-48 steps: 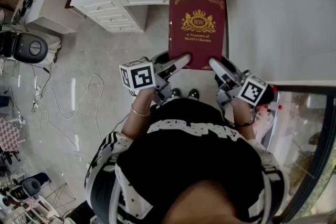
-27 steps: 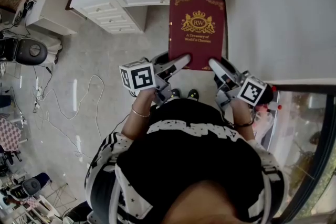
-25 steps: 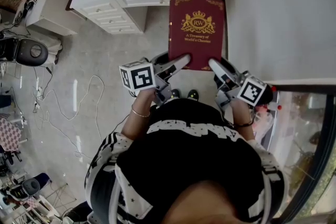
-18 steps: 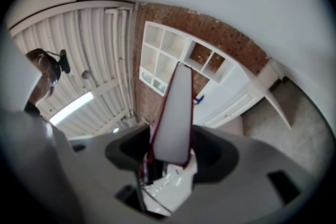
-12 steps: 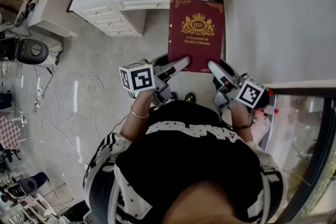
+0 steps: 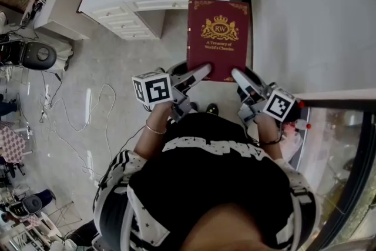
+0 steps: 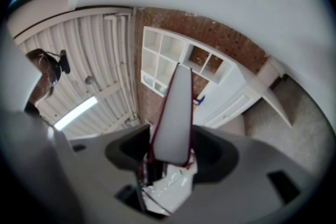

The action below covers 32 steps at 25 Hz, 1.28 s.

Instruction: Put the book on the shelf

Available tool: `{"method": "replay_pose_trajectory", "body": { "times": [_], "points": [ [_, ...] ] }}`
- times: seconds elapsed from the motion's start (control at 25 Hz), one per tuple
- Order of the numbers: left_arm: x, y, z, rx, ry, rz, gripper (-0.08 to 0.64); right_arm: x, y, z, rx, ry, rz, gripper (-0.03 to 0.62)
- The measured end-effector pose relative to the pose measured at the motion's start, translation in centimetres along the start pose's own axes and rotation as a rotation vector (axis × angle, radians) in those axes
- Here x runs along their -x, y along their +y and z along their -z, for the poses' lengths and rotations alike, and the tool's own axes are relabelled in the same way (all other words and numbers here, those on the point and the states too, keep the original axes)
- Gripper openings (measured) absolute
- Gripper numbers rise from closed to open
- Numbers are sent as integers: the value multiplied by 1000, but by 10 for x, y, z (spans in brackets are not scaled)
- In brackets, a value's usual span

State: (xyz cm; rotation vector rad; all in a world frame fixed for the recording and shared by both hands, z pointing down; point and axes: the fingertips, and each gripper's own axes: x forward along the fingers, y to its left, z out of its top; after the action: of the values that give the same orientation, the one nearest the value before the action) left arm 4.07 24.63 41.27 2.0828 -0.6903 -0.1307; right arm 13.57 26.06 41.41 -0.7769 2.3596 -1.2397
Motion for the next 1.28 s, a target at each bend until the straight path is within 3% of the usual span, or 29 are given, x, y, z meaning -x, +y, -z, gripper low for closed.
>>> {"method": "replay_pose_trajectory", "body": {
  "times": [0.48,1.28],
  "points": [
    [1,0,1,14,-5,-39,318,2,1,-2,-26,6,2,264],
    [-7,4,-5,8,16,31,318,-1,-3,-4,1,-34,42,264]
  ]
}}
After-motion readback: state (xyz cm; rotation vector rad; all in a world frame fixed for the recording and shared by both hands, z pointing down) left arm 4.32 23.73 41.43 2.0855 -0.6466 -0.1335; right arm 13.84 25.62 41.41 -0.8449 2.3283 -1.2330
